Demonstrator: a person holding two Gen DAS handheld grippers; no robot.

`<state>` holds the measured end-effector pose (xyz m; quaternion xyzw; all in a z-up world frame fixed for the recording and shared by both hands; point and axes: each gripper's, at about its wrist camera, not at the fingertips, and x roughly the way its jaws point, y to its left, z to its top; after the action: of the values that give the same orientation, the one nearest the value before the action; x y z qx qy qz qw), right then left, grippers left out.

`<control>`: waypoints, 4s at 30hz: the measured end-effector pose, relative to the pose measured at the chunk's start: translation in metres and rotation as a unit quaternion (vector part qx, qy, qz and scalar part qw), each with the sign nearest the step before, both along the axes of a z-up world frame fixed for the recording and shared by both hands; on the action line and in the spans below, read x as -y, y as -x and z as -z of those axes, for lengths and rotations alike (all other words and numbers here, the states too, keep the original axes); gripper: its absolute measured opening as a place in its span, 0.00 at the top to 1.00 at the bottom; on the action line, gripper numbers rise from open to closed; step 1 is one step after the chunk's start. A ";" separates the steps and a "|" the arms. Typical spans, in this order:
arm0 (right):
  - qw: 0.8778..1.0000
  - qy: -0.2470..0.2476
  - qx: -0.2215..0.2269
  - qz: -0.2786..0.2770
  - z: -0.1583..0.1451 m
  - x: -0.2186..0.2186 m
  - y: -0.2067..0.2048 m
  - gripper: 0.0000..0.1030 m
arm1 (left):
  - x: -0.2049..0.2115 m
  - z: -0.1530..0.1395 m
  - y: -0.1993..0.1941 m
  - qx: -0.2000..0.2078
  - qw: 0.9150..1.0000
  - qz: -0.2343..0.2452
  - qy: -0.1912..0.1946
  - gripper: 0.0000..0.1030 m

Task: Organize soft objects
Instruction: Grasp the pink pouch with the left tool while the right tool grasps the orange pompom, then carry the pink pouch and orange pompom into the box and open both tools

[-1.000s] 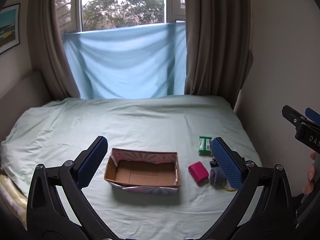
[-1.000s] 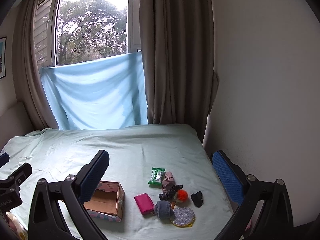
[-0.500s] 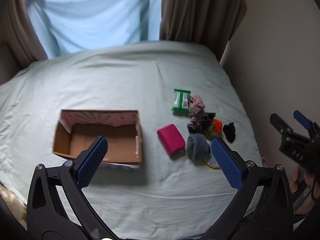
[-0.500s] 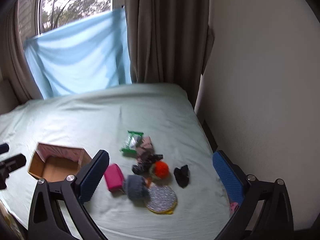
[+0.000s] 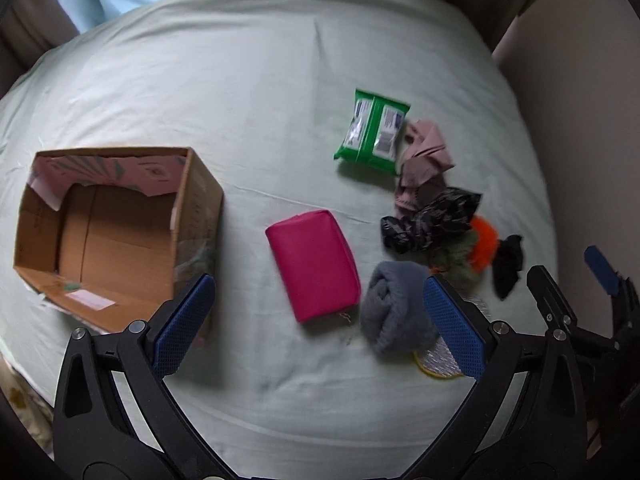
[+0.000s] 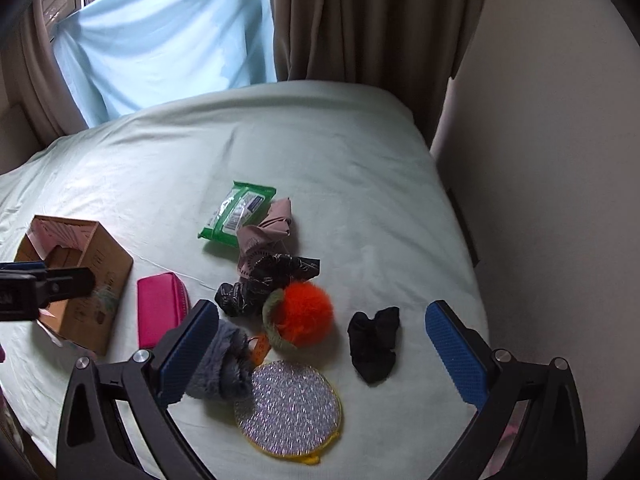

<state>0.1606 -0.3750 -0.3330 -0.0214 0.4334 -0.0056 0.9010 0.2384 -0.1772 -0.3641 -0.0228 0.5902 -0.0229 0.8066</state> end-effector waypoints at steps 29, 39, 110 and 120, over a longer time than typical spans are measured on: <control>0.994 -0.066 -0.048 -0.073 0.135 -0.007 -0.061 0.34 | -0.007 0.156 -0.045 -0.104 0.993 -0.047 0.020 0.34; 0.992 -0.055 -0.069 -0.086 0.141 -0.014 -0.056 0.63 | -0.009 0.148 -0.041 -0.093 0.995 -0.030 0.020 0.46; 0.987 -0.068 -0.146 0.022 0.027 -0.368 -0.073 0.65 | -0.349 0.030 -0.034 -0.095 0.989 0.111 -0.002 0.51; 0.966 -0.109 -0.233 0.029 0.078 -0.356 -0.112 0.58 | -0.329 0.048 -0.054 -0.109 0.981 0.157 -0.017 0.12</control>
<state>0.2724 -0.0190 -0.4114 0.0892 0.6299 0.0209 0.7712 0.2920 0.1518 -0.4120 0.0817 0.6710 -0.1368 0.7241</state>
